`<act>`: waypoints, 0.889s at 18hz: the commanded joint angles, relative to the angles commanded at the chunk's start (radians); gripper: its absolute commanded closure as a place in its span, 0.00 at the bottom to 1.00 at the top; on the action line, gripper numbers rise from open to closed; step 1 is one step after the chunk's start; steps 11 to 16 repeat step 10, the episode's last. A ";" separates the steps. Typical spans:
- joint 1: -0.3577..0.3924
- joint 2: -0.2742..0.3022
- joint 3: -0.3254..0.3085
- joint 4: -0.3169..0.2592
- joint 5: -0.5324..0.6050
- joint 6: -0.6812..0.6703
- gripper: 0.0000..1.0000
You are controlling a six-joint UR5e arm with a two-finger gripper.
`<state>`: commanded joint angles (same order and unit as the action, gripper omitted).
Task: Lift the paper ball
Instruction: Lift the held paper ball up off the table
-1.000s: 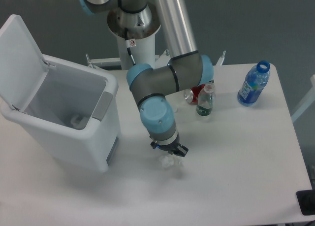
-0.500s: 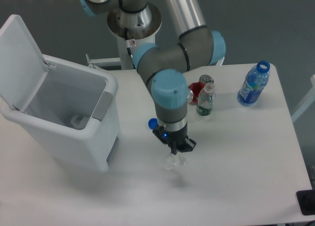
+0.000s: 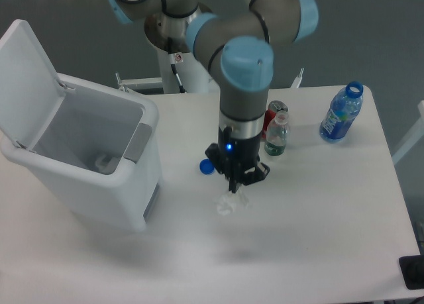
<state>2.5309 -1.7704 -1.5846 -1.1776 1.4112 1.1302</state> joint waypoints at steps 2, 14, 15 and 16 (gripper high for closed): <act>0.035 0.029 0.002 -0.077 0.000 0.054 1.00; 0.060 0.064 -0.006 -0.120 -0.002 0.102 1.00; 0.060 0.064 -0.006 -0.120 -0.002 0.102 1.00; 0.060 0.064 -0.006 -0.120 -0.002 0.102 1.00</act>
